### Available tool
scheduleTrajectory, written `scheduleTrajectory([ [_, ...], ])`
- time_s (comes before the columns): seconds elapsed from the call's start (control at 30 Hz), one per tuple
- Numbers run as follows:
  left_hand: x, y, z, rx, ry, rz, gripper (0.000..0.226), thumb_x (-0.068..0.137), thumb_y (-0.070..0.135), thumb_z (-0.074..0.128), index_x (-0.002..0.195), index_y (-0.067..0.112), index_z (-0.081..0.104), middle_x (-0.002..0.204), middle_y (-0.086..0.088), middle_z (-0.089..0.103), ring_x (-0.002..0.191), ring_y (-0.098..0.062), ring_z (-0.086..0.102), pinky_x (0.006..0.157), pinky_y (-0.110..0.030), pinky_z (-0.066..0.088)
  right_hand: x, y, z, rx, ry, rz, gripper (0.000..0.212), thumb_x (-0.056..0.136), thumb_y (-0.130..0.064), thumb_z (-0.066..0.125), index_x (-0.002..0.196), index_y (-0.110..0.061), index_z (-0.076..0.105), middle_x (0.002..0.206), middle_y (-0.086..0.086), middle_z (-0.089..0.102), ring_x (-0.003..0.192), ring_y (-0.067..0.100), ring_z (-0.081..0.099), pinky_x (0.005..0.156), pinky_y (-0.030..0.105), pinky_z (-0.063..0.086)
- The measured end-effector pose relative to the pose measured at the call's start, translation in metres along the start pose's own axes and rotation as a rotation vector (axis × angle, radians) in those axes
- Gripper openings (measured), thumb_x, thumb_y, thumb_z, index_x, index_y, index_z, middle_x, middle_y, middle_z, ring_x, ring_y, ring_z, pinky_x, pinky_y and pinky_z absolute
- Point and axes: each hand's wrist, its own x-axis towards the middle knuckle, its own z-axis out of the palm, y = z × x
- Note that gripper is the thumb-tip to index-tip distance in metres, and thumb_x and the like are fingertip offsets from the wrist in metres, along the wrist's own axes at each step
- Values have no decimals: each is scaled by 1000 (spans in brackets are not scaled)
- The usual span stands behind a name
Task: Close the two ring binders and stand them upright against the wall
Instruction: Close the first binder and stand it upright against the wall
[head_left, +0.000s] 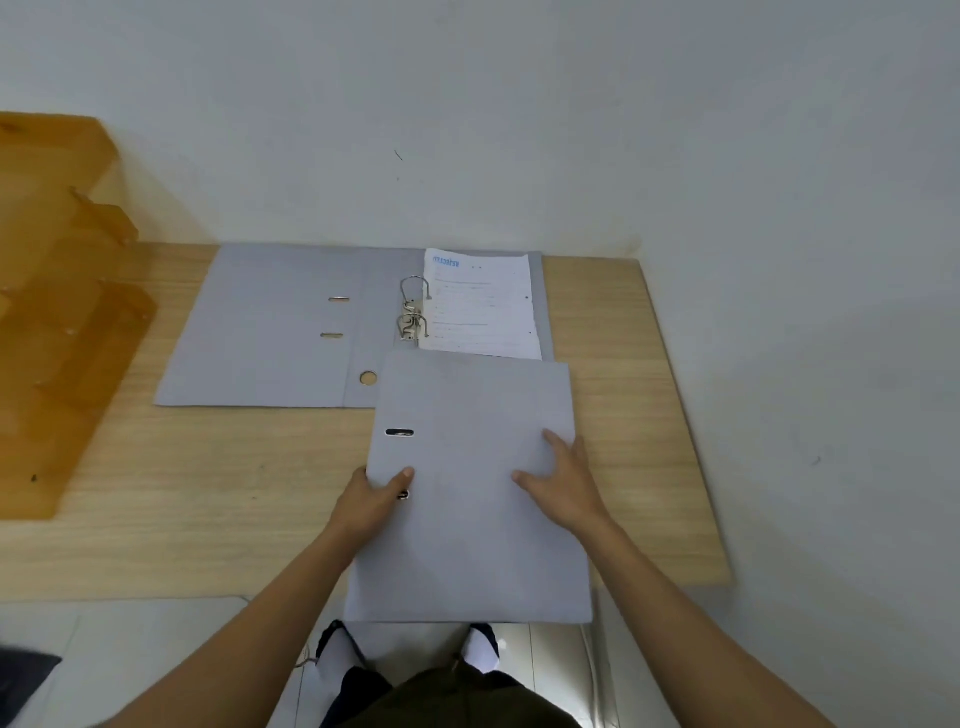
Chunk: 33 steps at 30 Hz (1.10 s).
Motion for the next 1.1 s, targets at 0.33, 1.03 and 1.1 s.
scheduleTrajectory([
  [0.33,-13,0,10,-7,37,45,45,92,27,71,130,5,59,120,-13,71,102,-29,69,86,-38,55,-8,4,41,-296,-320,-60,90,96,-44,58,165,-26,2,173,3,-19,159,36,-15,125,61,7],
  [1.03,7,14,-10,-395,-188,-290,73,88,74,41,112,13,73,60,5,73,55,-13,65,67,-36,51,-35,-46,61,249,-87,180,64,106,-52,31,164,-30,15,174,-8,-1,161,21,-10,128,56,0],
  [1.1,5,22,-4,-452,-298,-272,78,90,72,41,128,9,67,88,-4,73,66,-18,64,90,-44,52,-38,-50,54,309,7,219,61,107,-50,28,164,-30,15,174,-9,1,161,19,-7,128,55,-1],
])
